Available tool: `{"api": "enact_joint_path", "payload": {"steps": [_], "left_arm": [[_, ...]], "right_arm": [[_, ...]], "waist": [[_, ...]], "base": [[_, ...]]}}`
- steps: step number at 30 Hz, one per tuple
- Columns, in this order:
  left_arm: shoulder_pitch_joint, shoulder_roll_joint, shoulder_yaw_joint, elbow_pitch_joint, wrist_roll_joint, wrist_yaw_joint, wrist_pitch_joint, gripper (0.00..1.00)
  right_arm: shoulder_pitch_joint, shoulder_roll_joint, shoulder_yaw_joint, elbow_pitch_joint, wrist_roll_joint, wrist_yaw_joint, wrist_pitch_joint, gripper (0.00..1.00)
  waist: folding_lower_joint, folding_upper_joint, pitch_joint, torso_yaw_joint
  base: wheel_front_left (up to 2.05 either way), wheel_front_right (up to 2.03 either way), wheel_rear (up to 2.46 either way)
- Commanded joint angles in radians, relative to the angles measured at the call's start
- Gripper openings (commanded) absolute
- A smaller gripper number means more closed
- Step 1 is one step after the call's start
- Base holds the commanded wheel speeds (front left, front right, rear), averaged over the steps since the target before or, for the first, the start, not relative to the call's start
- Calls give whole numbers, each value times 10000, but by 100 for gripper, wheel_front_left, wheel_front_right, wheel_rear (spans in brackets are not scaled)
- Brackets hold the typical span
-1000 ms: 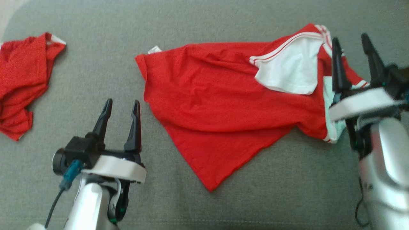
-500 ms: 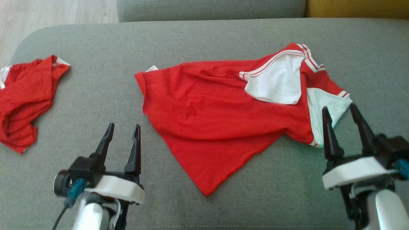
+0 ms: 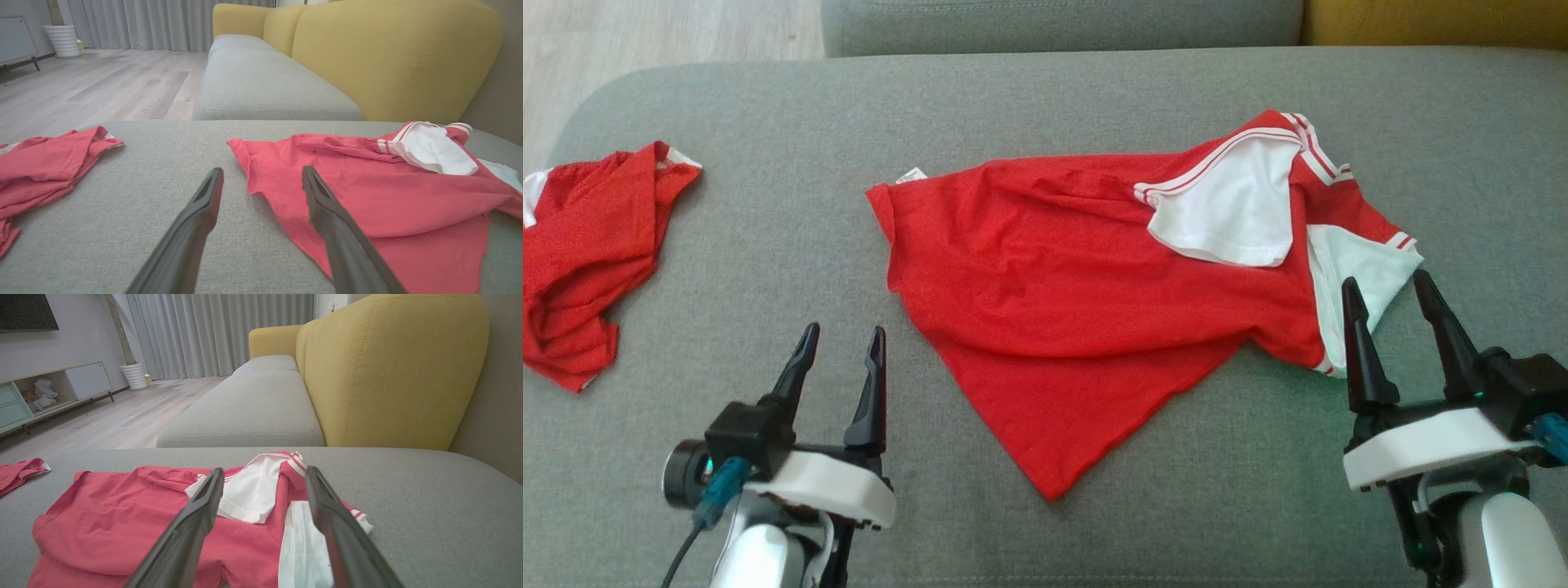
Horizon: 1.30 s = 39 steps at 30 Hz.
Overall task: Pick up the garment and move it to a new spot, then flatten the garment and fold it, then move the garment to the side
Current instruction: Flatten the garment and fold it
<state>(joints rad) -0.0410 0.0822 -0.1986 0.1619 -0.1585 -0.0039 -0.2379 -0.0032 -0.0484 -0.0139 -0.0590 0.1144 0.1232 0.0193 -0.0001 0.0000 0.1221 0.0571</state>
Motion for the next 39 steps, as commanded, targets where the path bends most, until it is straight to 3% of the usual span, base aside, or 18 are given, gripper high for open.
{"api": "enact_joint_path", "payload": {"steps": [1, 8, 21, 22, 23, 28, 33, 39], "left_arm": [[-251, 142, 279, -343, -13, 74, 74, 100], [-1119, -9, -141, 241, -463, -402, 679, 100], [-3051, -178, -440, 3665, -1620, -943, 1958, 100], [-3115, -183, -462, 3850, -1770, -1004, 2055, 64], [-3170, -191, -448, 3956, -1952, -1056, 2048, 0], [-3360, 31, -419, 4112, -2085, -1127, 1653, 0], [-3692, 491, -52, 3927, -2030, -899, 1021, 0], [-4531, 1182, 226, 3977, -1853, -656, 1026, 0]], "right_arm": [[-211, -26, 233, -388, 37, 75, 32, 100], [-408, -21, 358, -524, 167, 75, 25, 100], [-888, -19, 585, -272, 475, 75, -241, 100], [-896, -19, 569, -243, 525, 75, -273, 100], [-902, -19, 560, -220, 572, 75, -295, 100], [-922, -19, 487, -145, 677, 75, -356, 100], [-911, -19, 306, -125, 762, 75, -411, 100], [-1050, -19, 360, -71, 860, 75, -430, 100]], "waist": [[1, 0, 22, 9], [1, 0, 449, 17], [1, 0, 1334, -729], [1, 0, 1346, -761], [1, 0, 1356, -791], [1, 0, 1361, -883], [1, 0, 1377, -906], [1, 0, 1493, -1133]], "base": [[0, 0, 0], [0, 0, 0], [0, 0, 0], [0, 0, 0], [0, 0, 0], [0, 0, 0], [0, 0, 0], [0, 0, 0]]}}
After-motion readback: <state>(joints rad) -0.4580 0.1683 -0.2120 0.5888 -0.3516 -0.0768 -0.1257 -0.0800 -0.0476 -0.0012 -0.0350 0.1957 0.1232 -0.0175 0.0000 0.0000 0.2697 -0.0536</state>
